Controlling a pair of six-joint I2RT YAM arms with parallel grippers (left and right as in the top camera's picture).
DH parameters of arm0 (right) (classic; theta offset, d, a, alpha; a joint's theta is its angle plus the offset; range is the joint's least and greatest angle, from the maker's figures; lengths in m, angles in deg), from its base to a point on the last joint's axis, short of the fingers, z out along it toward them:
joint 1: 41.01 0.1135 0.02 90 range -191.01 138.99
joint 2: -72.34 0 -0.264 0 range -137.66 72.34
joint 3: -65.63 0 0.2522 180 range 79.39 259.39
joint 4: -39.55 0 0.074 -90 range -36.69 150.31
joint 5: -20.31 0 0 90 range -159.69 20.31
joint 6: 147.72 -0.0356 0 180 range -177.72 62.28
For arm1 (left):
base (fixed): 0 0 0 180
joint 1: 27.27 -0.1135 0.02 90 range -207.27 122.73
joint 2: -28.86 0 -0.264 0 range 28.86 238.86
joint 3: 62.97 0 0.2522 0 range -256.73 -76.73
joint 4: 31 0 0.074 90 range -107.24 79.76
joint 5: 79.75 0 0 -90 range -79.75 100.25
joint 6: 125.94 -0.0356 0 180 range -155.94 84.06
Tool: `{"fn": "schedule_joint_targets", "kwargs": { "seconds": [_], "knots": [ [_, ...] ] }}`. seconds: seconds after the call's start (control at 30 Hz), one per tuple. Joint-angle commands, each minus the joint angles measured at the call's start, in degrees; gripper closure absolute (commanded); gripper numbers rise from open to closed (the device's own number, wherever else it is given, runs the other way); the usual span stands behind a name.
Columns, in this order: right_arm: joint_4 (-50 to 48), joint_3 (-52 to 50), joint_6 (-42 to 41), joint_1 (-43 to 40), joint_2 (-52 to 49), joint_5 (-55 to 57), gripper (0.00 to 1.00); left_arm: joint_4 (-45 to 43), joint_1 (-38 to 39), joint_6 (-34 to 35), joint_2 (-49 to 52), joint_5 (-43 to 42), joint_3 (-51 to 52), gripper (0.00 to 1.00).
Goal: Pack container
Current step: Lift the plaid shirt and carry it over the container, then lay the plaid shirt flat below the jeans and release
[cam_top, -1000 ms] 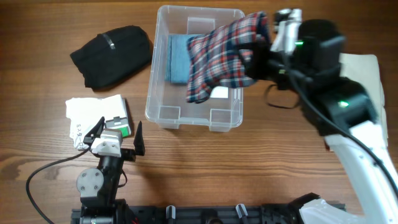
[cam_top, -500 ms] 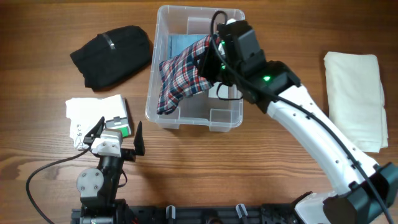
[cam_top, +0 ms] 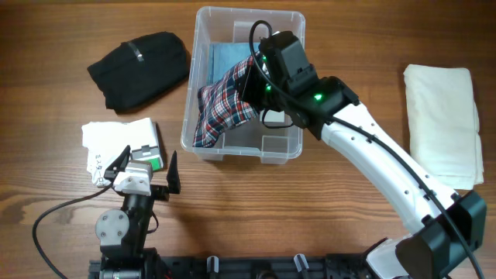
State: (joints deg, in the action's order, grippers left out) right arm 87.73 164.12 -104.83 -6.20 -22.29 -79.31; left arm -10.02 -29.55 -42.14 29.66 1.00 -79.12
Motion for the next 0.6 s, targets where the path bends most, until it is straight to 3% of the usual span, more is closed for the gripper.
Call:
{"fn": "schedule_joint_targets", "kwargs": {
  "seconds": [0.0,0.3,0.57],
  "knots": [
    [-0.4,0.0,0.7,0.5,-1.4,0.6,0.96,-0.2,0.3,-0.9,-0.3,0.3,0.5,0.00],
    [-0.3,0.0,0.7,1.5,-4.9,0.6,0.96,-0.2,0.3,-0.9,-0.3,0.3,0.5,0.00],
    [2.8,0.0,6.0,1.6,-5.6,1.1,0.96,-0.2,0.3,-0.9,-0.3,0.3,0.5,0.00]
  ]
}}
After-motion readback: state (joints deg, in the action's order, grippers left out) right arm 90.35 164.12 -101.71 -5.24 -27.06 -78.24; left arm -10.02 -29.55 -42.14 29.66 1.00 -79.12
